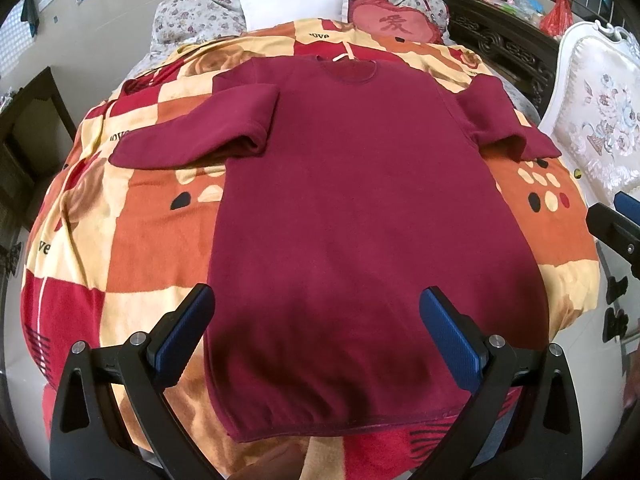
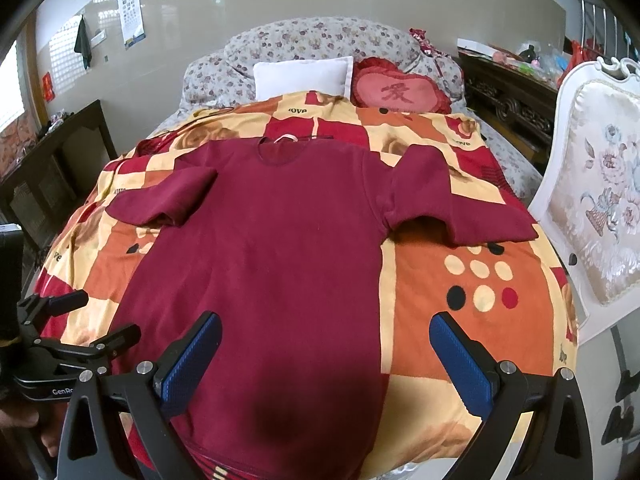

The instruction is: Fold small clothes

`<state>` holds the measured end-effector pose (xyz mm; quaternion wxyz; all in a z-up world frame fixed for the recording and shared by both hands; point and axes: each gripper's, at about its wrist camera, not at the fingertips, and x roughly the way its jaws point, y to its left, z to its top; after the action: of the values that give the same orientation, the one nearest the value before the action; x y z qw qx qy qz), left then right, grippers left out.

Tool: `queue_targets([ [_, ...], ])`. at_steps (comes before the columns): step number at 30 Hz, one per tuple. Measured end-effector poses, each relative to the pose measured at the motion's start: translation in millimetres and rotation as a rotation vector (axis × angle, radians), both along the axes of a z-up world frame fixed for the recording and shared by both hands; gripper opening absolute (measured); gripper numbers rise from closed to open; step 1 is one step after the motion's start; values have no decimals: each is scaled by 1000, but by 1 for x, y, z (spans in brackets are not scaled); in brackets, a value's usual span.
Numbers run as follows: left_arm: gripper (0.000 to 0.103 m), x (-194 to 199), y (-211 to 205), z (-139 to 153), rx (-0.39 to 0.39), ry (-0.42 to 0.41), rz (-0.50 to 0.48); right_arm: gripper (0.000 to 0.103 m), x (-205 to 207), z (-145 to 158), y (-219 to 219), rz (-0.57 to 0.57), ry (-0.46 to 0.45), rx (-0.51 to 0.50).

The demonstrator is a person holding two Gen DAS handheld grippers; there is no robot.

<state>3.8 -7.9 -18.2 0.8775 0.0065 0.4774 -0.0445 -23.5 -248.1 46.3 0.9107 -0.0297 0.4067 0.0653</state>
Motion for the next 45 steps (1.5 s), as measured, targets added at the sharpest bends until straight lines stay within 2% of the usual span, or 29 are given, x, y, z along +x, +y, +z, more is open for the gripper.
queue_targets([
  [14,103,6,-1,-4,5,13,1,103,1,1,1,3,1,3],
  [24,103,22,8,-24,6,45,29,103,18,-13,10,4,20,10],
  [31,103,57,45,-48,-6,46,88,103,63,-41,23,6,19,23],
  [34,103,79,81,-59,44,-24,138,103,96,-64,32,15,10,-2],
  [36,103,96,105,-69,97,-11,184,103,114,-83,37,13,22,-22],
  [39,102,119,140,-89,106,51,246,103,140,-118,43,22,86,-43],
  [40,103,124,148,-96,101,80,257,103,144,-127,43,18,111,-51],
  [41,103,126,156,-101,59,91,254,103,148,-137,44,17,134,-54],
  [43,103,124,161,-102,25,72,273,103,148,-138,43,14,118,-47],
  [45,103,121,158,-104,35,40,292,103,150,-139,41,16,117,-32],
])
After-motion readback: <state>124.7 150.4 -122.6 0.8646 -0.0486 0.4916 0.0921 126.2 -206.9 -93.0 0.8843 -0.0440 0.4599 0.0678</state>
